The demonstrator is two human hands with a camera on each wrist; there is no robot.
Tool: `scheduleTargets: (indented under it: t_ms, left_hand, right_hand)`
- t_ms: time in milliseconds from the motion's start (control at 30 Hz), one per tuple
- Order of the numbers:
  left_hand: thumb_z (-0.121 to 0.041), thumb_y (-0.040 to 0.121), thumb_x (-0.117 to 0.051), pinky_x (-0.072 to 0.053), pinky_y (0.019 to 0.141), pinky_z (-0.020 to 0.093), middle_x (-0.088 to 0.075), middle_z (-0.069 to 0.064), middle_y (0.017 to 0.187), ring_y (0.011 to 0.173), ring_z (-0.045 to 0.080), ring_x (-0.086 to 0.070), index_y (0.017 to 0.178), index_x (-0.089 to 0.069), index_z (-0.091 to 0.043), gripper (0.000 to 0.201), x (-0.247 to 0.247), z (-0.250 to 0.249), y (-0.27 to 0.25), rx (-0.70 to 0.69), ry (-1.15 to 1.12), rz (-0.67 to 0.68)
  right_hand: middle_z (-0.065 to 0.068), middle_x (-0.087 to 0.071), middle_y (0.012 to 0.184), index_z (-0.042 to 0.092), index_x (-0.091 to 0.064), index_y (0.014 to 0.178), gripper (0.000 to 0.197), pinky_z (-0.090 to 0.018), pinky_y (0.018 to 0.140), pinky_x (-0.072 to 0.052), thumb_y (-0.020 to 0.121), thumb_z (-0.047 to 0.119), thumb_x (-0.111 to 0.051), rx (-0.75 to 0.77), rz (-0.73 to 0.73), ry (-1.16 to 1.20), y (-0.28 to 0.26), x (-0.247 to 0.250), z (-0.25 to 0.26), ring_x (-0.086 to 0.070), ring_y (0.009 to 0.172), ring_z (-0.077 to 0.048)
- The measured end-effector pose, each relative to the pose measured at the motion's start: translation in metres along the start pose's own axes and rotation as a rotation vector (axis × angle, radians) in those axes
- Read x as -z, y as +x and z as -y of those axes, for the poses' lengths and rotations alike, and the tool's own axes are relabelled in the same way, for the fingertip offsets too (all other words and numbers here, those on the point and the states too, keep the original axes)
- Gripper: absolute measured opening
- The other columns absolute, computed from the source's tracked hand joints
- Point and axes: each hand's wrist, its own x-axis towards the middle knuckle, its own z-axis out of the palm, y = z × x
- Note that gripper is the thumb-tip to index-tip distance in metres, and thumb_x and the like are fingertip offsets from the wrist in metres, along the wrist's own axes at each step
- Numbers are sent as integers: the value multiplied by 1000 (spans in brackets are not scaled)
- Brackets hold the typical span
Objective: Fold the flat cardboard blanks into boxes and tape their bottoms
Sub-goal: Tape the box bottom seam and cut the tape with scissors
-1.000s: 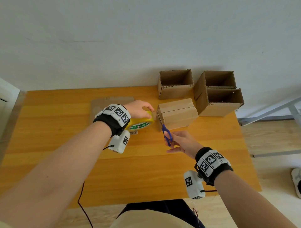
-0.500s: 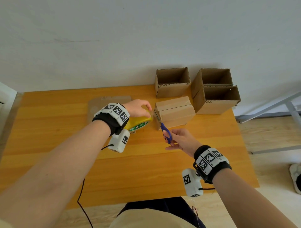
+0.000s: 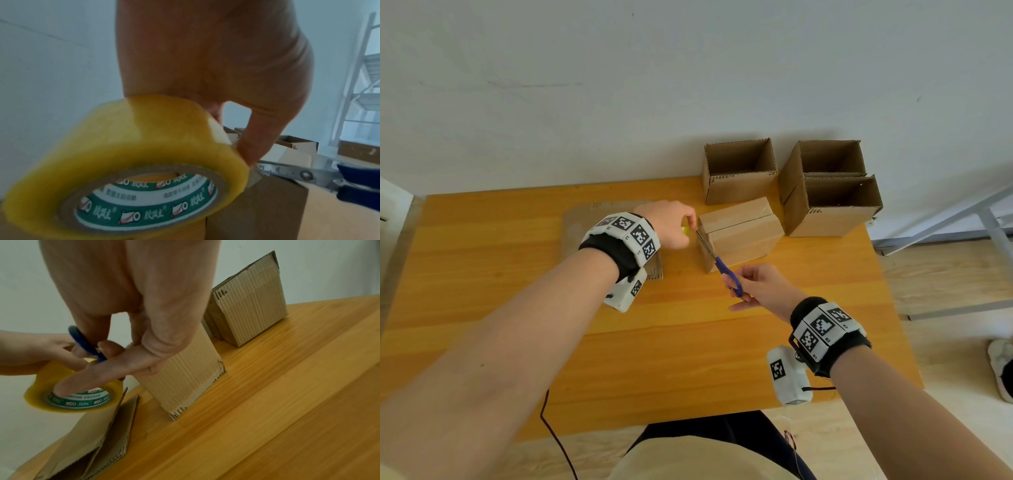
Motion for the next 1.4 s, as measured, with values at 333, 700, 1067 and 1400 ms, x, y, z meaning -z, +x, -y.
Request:
scheduleTargets:
  t_ms: [333, 700, 1067, 1400]
  left_hand:
    - [-18, 85, -58, -45, 74, 33, -51, -5, 98, 89, 20, -51, 107, -56, -21, 22, 6, 24, 1, -12, -276, -93]
    - [-20, 98, -43, -37, 68, 19, -51, -5, 98, 84, 10, -48, 109, -52, -8, 18, -12, 23, -14, -59, -579, -138]
    - [-26, 93, -53, -45, 71, 27, -58, 9, 100, 84, 21, -54, 98, -52, -8, 19, -37, 18, -39, -72, -612, -191]
    - [-16, 83, -67, -51, 68, 34, -61, 7, 81, 67, 21, -58, 107, -42, -25, 36, -77, -4, -55, -108, -631, -143]
  right_hand:
    - [-4, -55, 70, 5, -64, 85, 13, -38, 75, -60, 90, 17, -63, -20, -5, -45, 0, 2, -3, -50, 61, -11]
    - [-5, -58, 70, 5, -64, 84, 11, -42, 79, -59, 89, 15, -65, -37, -28, -45, 5, 3, -5, -51, 52, -6]
    - [0, -61, 68, 6, -66, 87, 9, -36, 73, -60, 92, 11, -60, -33, -30, -67, 2, 4, -7, -55, 53, -3]
    - [-3, -60, 69, -2, -65, 95, 21, -37, 72, -60, 88, 18, -65, -18, -52, -109, 1, 5, -10, -56, 66, -12]
